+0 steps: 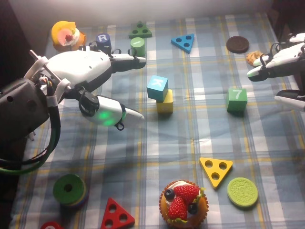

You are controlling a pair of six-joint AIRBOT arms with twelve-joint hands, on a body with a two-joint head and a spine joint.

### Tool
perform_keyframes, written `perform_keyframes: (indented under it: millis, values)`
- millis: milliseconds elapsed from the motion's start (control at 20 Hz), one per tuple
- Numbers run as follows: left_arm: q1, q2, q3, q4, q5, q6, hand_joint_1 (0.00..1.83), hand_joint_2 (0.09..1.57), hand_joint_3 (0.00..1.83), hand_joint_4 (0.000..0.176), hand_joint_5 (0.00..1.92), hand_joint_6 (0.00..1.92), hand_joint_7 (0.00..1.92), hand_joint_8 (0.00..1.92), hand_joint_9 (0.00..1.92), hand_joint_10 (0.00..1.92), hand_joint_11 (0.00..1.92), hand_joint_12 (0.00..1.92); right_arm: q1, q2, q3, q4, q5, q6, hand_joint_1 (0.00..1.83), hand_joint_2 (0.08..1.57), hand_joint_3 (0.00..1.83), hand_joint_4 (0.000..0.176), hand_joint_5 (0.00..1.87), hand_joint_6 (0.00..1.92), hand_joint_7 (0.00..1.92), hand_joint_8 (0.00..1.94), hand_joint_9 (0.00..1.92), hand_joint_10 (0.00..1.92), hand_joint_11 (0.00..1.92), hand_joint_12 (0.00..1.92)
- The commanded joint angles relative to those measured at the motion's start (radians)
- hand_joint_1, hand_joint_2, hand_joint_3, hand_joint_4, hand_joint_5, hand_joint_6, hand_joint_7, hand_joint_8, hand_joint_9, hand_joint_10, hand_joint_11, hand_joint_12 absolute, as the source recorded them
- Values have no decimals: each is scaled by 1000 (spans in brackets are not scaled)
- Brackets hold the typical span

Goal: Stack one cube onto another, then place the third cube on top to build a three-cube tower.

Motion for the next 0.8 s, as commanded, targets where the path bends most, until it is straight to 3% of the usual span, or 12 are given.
perform_keyframes:
  millis: [0,50,350,600,750]
  values:
    - [-2,-6,0,19,-87,-1,653,886,0,176,283,2,388,4,486,4,114,484,4,-2,1,21,120,7,928,1293,0,0,753,3,698,0,735,1,397,1211]
    - [1,-8,0,18,-86,-1,626,903,0,176,277,2,382,2,471,3,127,403,4,-2,1,21,120,8,906,1293,0,0,751,1,703,2,777,19,448,1269]
    - [3,-18,-1,39,-56,-1,744,867,0,176,269,0,380,0,468,0,158,411,2,-1,1,21,120,9,908,1295,0,0,746,2,708,1,821,28,480,1328]
    - [1,-21,0,52,-34,-1,789,827,0,176,276,0,402,0,482,1,146,436,2,-1,1,22,120,9,899,1300,3,0,740,2,695,1,789,8,450,1270]
    - [1,-22,-4,60,-26,-1,739,854,2,176,306,0,395,0,479,0,114,589,0,-1,1,22,120,11,935,1296,0,0,751,4,715,8,804,12,444,1276]
